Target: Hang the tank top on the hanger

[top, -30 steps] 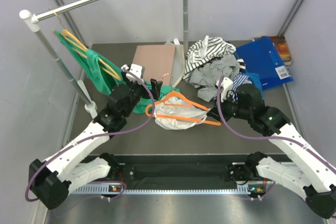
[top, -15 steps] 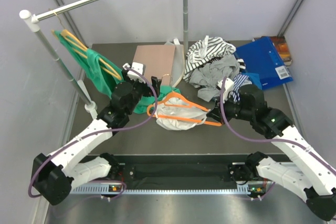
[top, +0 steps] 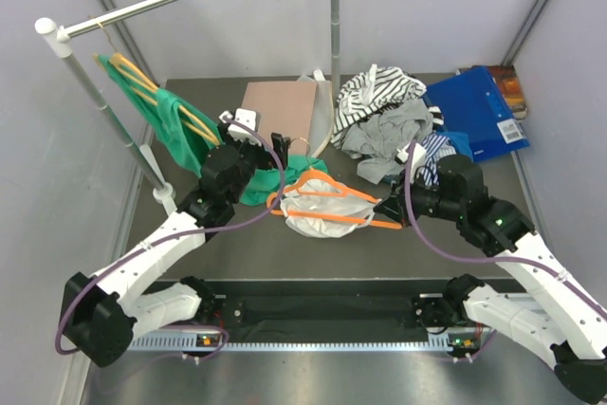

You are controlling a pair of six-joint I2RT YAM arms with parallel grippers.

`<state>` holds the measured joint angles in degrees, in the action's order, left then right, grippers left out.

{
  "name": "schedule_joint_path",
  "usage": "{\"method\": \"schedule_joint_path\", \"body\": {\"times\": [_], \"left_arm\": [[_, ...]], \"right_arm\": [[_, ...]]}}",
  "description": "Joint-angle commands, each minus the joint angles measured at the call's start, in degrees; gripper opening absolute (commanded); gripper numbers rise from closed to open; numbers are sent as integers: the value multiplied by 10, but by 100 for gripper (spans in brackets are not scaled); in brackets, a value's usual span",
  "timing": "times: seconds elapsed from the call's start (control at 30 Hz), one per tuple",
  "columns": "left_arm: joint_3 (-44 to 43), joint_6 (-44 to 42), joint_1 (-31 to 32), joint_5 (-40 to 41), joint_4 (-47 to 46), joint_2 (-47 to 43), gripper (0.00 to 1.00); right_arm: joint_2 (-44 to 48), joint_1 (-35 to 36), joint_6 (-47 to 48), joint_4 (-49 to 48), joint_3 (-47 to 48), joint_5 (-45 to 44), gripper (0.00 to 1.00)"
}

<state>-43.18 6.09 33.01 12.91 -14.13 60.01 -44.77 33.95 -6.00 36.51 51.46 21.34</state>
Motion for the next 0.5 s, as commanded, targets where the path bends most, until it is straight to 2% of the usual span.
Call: {"method": "schedule_joint_path", "body": {"times": [0.0, 0.47], "left_arm": [[-9, 11, -2, -10, -46, 16, 99], [4, 43, -3, 5, -93, 46, 99]], "right_arm": [[12, -6, 0, -34, 25, 10, 0], [14, -6, -38, -83, 27, 58, 0]]}}
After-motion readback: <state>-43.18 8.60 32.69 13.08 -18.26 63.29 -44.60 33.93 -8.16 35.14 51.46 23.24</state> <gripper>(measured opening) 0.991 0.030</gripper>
